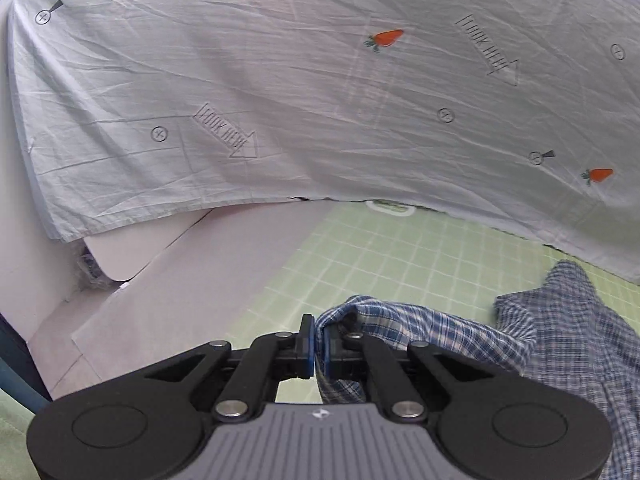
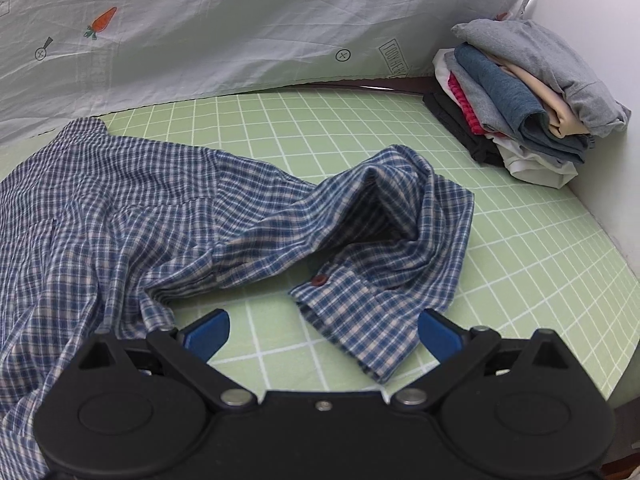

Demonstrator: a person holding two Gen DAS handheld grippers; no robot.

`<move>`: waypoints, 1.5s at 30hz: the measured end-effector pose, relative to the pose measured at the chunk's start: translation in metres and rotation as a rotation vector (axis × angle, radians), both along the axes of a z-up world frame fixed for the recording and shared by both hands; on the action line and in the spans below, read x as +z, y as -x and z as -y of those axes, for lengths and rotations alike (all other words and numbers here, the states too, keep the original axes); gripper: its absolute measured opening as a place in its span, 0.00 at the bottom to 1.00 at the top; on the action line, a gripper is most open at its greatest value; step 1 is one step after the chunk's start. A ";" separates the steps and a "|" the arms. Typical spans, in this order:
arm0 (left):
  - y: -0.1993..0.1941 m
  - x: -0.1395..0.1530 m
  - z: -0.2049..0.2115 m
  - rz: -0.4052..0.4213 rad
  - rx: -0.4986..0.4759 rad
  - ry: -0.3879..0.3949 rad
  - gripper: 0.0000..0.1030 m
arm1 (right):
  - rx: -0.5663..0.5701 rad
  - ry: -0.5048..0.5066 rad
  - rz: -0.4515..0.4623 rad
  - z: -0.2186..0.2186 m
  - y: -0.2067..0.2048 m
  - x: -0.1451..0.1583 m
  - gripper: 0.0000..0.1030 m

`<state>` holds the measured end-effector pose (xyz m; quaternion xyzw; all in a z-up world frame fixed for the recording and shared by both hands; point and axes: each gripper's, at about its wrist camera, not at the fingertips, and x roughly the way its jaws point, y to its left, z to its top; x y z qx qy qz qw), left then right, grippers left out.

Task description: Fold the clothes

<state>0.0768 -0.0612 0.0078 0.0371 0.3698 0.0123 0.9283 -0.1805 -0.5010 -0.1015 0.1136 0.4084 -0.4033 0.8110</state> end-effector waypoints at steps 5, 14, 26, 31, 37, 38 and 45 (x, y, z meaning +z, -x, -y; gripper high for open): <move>-0.020 -0.038 -0.054 -0.141 0.135 0.010 0.23 | -0.018 0.010 -0.017 -0.024 -0.009 0.002 0.99; 0.003 -0.044 -0.033 -0.147 0.032 0.125 0.51 | 0.057 0.042 -0.055 -0.042 -0.025 0.006 0.99; 0.006 -0.007 0.017 0.003 0.006 0.106 0.68 | 0.217 0.069 -0.003 -0.011 -0.057 0.018 0.99; -0.014 -0.001 0.048 0.018 -0.052 0.119 0.76 | 0.241 0.039 0.013 0.016 -0.084 0.011 0.99; -0.054 -0.030 0.107 -0.081 -0.166 0.118 0.76 | 0.299 -0.002 0.015 0.041 -0.135 -0.002 0.99; -0.061 -0.037 0.116 -0.103 -0.182 0.105 0.76 | 0.314 -0.010 0.014 0.043 -0.145 -0.005 0.99; -0.105 -0.086 0.169 -0.214 -0.385 -0.017 0.76 | 0.510 0.001 -0.009 0.050 -0.205 -0.025 0.99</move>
